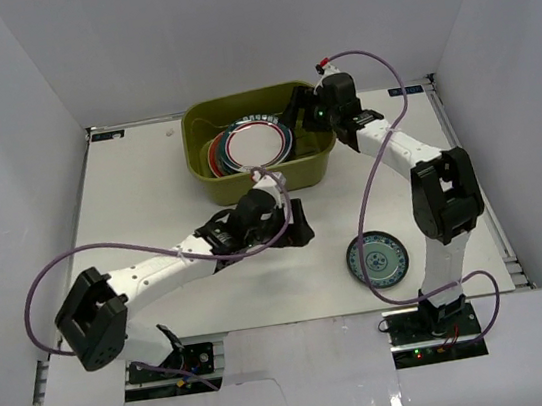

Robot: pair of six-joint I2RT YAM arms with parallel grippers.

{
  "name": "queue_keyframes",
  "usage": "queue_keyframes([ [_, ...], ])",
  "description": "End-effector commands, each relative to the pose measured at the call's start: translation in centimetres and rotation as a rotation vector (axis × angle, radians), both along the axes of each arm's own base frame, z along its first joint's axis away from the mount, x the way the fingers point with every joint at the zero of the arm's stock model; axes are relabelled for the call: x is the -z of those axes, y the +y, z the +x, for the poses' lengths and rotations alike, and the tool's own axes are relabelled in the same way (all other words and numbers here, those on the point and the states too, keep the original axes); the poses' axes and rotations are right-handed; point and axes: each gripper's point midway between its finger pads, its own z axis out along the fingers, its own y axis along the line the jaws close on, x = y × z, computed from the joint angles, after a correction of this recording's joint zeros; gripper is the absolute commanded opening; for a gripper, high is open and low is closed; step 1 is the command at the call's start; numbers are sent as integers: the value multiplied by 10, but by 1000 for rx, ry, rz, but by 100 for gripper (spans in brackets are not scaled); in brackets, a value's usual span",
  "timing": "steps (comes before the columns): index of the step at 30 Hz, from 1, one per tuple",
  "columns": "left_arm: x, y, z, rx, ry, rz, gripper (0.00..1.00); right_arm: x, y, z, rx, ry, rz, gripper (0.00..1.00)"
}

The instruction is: Place the plates into the plastic bin on the countertop

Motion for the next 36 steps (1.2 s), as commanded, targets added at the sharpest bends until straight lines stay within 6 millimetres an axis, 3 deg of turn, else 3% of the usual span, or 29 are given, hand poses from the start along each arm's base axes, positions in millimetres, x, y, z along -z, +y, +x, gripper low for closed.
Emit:
queue_keyframes([
  [1,-13,-46,-6,21,-23,-51,96,-87,-16,-6,18,-207,-16,88],
  [2,-12,-56,-8,35,-23,-56,96,-107,-22,-14,29,-248,-16,92],
  [3,-8,-65,-11,46,-19,-54,95,-113,-26,-20,30,-265,-23,93],
  [4,10,-76,-17,66,3,-23,94,-118,-32,-25,34,-279,-30,93],
  [5,7,-87,-17,78,-2,-43,93,-109,-37,-33,29,-269,-51,91],
  [6,12,-95,-21,94,7,-43,92,-129,-45,-46,34,-310,-40,88],
  [7,27,-102,-24,113,34,-24,89,-131,-51,-53,37,-316,-43,84],
  [8,26,-112,-25,130,37,-39,88,-134,-60,-69,42,-329,-41,73],
  [11,44,-131,-30,169,70,-29,83,-142,-86,-90,88,-355,-35,48],
  [13,54,-140,-38,214,104,-27,81,-145,-103,-111,115,-375,-22,43],
  [14,69,-142,-39,218,122,-2,77,-157,-106,-126,109,-409,-1,43],
  [15,71,-146,-38,222,124,-1,75,-146,-106,-132,105,-389,13,42],
  [16,85,-147,-39,229,141,23,69,-153,-104,-145,79,-411,40,43],
  [19,98,-148,-37,225,145,62,54,-139,-103,-155,64,-390,61,44],
  [20,106,-148,-37,221,147,82,43,-137,-103,-158,61,-389,61,44],
  [22,111,-146,-35,212,152,92,33,-138,-105,-162,62,-396,65,45],
  [26,111,-146,-38,207,157,71,0,-142,-99,-172,24,-386,113,45],
  [29,95,-147,-36,209,129,50,0,-147,-94,-182,-13,-384,157,48],
  [33,16,-141,-15,174,-46,-43,0,-175,-98,-196,-14,-445,194,51],
  [34,-31,-137,-9,156,-112,-122,0,-199,-98,-205,-28,-502,221,50],
  [36,-76,-121,13,110,-166,-200,0,-224,-98,-216,-45,-563,248,50],
])
